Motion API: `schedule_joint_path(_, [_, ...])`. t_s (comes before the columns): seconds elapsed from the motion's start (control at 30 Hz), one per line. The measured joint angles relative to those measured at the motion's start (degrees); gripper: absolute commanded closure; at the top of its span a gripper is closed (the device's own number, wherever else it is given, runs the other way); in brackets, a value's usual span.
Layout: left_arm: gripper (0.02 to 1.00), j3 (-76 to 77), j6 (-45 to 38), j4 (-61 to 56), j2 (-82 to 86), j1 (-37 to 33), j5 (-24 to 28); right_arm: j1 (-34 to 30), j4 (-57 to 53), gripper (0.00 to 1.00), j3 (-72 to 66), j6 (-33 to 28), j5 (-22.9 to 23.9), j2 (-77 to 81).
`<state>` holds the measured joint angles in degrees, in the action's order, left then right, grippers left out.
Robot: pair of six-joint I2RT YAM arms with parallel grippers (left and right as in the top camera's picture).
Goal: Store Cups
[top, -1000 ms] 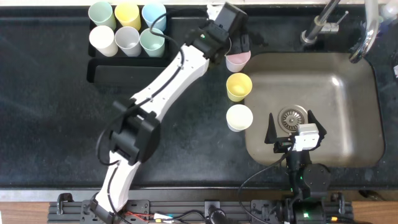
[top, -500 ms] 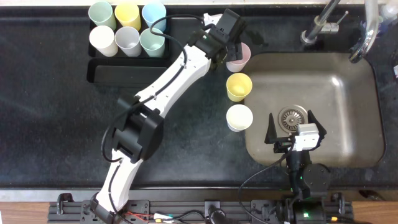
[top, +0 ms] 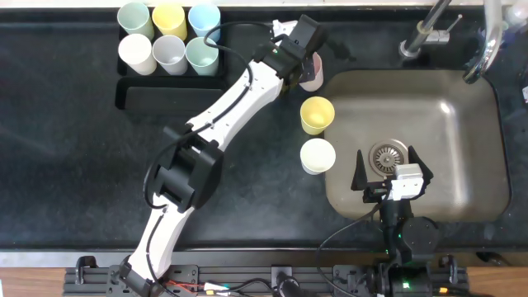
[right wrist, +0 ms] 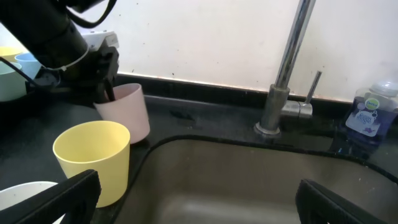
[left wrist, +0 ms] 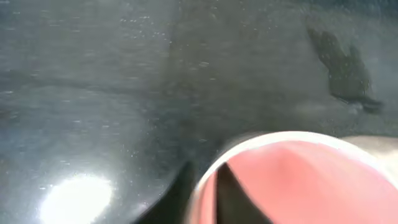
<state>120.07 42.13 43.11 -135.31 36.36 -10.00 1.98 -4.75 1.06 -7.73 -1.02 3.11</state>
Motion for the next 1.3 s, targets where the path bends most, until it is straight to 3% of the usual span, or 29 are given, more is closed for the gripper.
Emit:
schedule_joint_path(0.27, [0.985, 0.59, -0.28, 1.05, 0.33, 0.44, -0.87, 0.00, 0.02, 0.005, 0.00, 0.00, 0.00, 0.00])
schedule_joint_path(0.63, [0.985, -4.68, -0.42, 15.65, 21.97, -2.32, -9.97, 0.00, 0.02, 0.005, 0.00, 0.02, 0.00, 0.00])
schedule_joint_path(0.93, [0.985, -19.74, -7.17, 15.93, 42.69, -18.01, -10.99, 0.00, 0.00, 0.005, 0.00, 0.02, 0.00, 0.00])
schedule_joint_path(1.3, [0.985, -28.59, -25.57, 17.49, 43.36, -38.84, -1.66, 0.00, 0.00, 0.005, 0.00, 0.02, 0.00, 0.00])
